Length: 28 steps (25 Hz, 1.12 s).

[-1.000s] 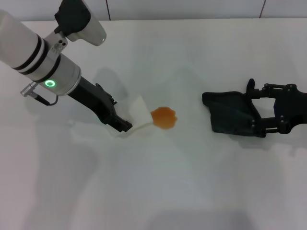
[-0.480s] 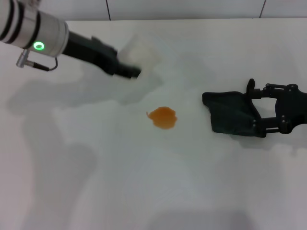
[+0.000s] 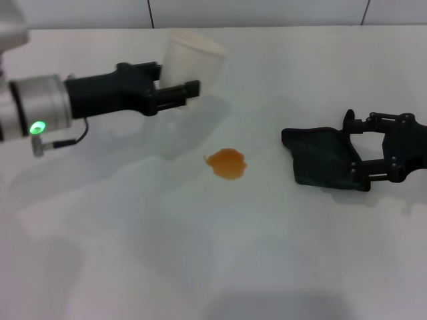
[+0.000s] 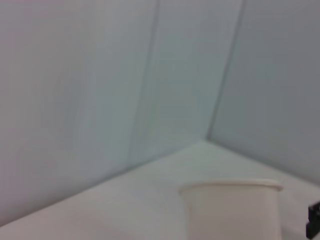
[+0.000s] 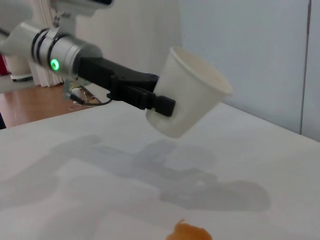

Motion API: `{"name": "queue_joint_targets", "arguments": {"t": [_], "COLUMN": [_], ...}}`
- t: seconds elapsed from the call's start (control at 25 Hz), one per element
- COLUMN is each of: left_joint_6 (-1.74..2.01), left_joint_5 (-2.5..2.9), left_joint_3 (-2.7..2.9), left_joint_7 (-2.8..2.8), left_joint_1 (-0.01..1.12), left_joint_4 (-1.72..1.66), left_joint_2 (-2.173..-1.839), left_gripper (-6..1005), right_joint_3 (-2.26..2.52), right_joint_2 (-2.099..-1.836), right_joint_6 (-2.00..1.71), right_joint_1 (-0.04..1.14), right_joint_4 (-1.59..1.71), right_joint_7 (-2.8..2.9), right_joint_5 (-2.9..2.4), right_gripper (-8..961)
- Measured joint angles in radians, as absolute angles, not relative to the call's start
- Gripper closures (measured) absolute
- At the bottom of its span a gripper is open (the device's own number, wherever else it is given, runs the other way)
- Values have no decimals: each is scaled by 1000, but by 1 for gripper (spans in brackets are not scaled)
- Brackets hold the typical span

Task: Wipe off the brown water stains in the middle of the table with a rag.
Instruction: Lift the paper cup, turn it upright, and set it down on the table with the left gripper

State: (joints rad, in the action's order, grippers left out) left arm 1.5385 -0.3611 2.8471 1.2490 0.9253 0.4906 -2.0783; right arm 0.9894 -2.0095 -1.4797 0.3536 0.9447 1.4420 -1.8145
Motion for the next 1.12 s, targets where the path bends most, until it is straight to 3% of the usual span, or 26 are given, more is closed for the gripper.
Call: {"name": "queue_joint_targets", "arguments": {"t": [0.12,0.4,1.12], "left_joint_6": [1543,1550,1501], "left_joint_5": [-511,-688,-756], "left_joint_3": [2847,2847,2846], "left_joint_7": [1169,1053,768], "left_joint_1": [811,691,591], "left_joint_4": [429,351,256], "left_joint_2": [-2079,-2079,-2083], "left_gripper": [405,413,416], "right_joint_3": [989,989,990], "right_joint_2": [-2010,-2009,-2010], "right_joint_6": [-1478,-1477,-1477], "right_joint_1": [354,360,363], "right_joint_4": [945,949,954], "right_joint_7": [1442,1442,1442], "right_joint_5": [-1814,-1815,-1807], "right_gripper": [95,95,96]}}
